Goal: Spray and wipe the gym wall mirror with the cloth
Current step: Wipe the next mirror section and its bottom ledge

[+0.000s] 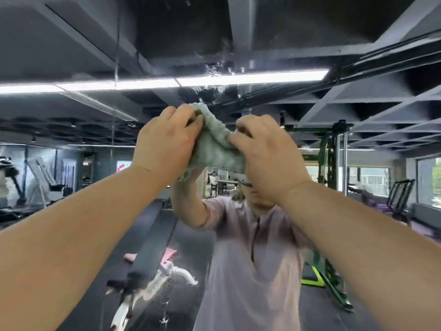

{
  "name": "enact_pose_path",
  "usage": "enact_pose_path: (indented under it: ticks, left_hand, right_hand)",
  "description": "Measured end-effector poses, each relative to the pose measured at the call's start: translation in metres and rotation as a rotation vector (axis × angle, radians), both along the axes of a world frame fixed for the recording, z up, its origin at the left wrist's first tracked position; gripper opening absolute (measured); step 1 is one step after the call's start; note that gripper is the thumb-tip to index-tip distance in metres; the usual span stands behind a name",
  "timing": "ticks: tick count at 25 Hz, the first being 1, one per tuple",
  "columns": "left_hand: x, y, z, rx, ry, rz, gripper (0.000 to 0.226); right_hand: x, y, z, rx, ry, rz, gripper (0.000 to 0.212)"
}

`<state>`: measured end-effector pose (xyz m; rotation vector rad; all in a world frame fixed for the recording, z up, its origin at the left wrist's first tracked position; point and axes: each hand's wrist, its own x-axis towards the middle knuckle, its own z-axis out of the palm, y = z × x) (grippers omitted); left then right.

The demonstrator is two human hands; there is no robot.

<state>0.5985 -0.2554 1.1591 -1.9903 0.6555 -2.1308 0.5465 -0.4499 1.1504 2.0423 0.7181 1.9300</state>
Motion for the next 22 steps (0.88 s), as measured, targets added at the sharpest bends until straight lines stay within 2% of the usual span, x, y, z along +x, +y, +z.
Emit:
enact_pose_path:
  ticks: [2, 5, 7, 9, 11, 13, 15, 19, 22]
  left_hand:
    - [0.006, 0.022, -0.002, -0.068, 0.092, -0.004, 0.037]
    - [0.011, 0.031, -0.030, 0.034, 0.155, 0.105, 0.052]
    - [0.012, 0.031, -0.039, -0.022, 0.198, 0.089, 0.054]
    - [0.010, 0.026, -0.029, -0.208, 0.242, -0.041, 0.057]
    - [0.017, 0.027, 0.002, -0.403, 0.330, -0.167, 0.059]
    - [0.034, 0.040, 0.050, -0.445, 0.265, -0.185, 0.054]
    - [0.051, 0.060, 0.103, -0.422, 0.197, -0.190, 0.048]
    - [0.064, 0.087, 0.199, -0.338, 0.275, -0.137, 0.057]
    - [0.069, 0.099, 0.245, -0.236, 0.272, -0.125, 0.059]
  right_hand:
    - [0.015, 0.025, -0.004, -0.145, 0.053, -0.015, 0.045]
    - [0.030, 0.033, -0.018, -0.296, 0.118, -0.119, 0.042]
    - [0.034, 0.034, -0.013, -0.266, 0.093, -0.154, 0.038]
    - [0.033, 0.045, 0.007, -0.167, 0.059, -0.185, 0.046]
    - [0.031, 0.062, 0.037, -0.068, 0.052, -0.224, 0.054]
    - [0.036, 0.077, 0.078, 0.023, 0.137, -0.254, 0.052]
    - [0.041, 0.091, 0.131, 0.043, 0.178, -0.306, 0.050]
    - [0.052, 0.124, 0.222, 0.065, 0.157, -0.377, 0.049]
    - [0.050, 0.141, 0.254, 0.046, 0.041, -0.420, 0.047]
